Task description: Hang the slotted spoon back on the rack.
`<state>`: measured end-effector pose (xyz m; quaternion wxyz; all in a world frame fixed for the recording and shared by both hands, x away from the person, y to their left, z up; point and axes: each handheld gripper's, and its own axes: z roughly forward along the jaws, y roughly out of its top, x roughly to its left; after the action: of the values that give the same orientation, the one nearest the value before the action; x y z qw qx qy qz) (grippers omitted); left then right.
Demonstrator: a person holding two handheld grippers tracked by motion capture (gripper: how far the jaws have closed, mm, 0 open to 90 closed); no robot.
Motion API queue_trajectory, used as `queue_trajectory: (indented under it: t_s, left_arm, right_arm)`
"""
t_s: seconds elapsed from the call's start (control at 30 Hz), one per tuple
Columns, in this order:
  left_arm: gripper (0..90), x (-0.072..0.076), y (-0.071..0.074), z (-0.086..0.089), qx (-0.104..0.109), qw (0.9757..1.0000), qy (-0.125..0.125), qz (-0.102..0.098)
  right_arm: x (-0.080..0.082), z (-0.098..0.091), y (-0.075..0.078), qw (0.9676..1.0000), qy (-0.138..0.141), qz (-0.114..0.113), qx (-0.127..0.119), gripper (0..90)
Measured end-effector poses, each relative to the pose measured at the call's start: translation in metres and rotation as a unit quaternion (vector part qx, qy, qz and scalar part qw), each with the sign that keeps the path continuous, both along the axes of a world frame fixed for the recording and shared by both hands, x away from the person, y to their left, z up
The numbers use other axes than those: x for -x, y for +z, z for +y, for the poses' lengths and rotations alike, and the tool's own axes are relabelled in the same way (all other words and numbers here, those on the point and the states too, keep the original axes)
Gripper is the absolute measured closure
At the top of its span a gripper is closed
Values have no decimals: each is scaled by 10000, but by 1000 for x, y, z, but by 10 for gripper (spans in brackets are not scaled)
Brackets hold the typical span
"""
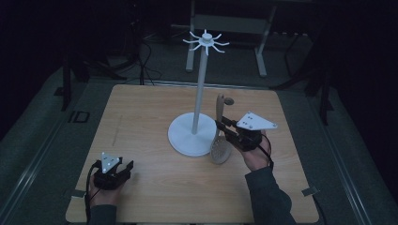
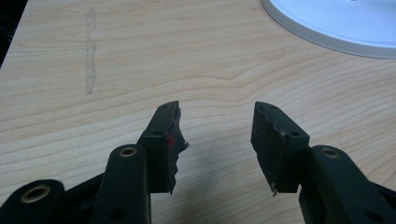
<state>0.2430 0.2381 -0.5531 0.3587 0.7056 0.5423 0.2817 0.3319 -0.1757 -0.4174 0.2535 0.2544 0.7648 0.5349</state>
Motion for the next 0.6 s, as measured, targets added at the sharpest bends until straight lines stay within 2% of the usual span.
queue_trajectory:
  t_s: [0.37, 0.6]
  left_arm:
    - [525, 0, 0, 1, 7, 10000, 28, -29]
    - [524, 1, 1, 1, 12, 10000, 37, -34]
  right_arm:
    - [-3, 1, 8, 10000, -9, -64, -50, 751]
    - [-4, 2, 18, 9999, -19, -130, -81, 751]
